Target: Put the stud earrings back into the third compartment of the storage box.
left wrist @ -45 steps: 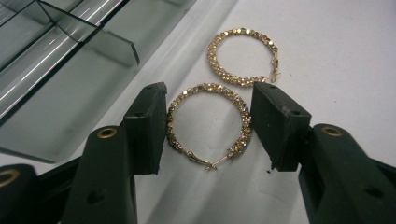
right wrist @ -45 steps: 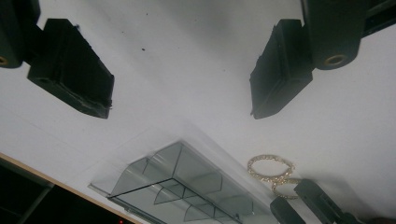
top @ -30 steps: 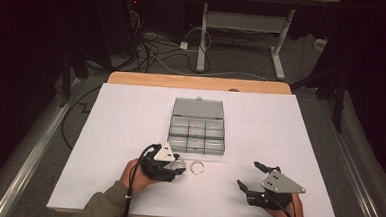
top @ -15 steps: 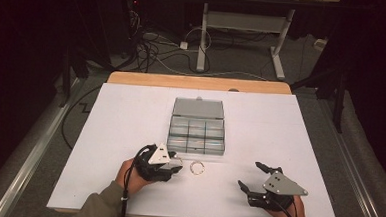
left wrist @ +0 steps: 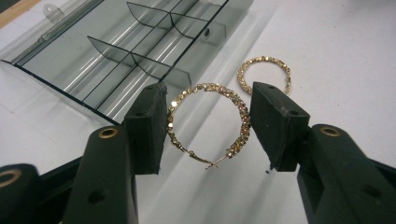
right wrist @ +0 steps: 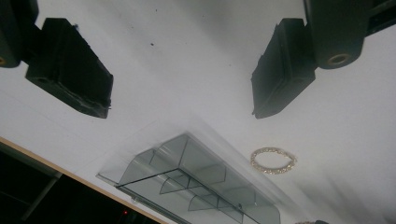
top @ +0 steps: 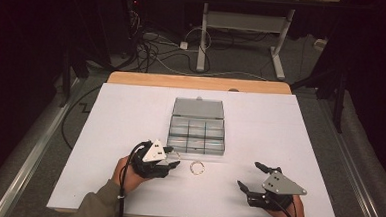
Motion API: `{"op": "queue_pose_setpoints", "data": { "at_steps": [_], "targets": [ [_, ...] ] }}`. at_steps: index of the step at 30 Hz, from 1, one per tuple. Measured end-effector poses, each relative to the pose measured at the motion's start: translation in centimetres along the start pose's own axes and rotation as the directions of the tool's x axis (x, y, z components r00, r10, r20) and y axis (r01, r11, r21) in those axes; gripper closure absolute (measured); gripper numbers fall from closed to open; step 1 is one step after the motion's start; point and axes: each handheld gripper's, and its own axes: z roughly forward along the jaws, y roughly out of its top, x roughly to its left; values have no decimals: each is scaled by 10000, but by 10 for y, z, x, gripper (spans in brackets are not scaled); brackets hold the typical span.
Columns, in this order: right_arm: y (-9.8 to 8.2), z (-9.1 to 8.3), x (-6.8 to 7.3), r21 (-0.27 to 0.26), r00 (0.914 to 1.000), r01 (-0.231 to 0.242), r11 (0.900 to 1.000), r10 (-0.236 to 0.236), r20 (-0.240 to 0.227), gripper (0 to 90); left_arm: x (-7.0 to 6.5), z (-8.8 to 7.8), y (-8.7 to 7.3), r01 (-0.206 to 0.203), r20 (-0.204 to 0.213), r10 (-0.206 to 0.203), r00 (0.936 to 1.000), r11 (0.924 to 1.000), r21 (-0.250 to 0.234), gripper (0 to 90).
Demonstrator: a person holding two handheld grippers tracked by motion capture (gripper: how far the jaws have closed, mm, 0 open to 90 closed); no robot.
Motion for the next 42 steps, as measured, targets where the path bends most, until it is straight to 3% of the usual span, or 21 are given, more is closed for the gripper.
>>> {"op": "queue_pose_setpoints", "data": {
  "at_steps": [11,20,28,32,42],
  "targets": [
    [-1,3,0,103,10000,-52,9999,52,-47,209,10,-1,15,12,-36,-14,10000,9993,-383,454],
    [-1,2,-1,128,9999,-102,9999,102,-4,209,22,12,38,35,171,-25,9999,9983,-586,454],
    [-2,2,-1,116,9999,-113,9999,113,-9,209,36,32,70,85,285,-68,9996,9983,-571,454],
    [-2,2,-1,114,9999,-143,9998,143,-58,209,41,46,86,-80,297,88,9995,9996,-276,454],
    [-2,2,-2,89,10000,-23,10000,23,6,217,51,81,105,43,525,-40,9986,10000,-53,453]
  ]
}}
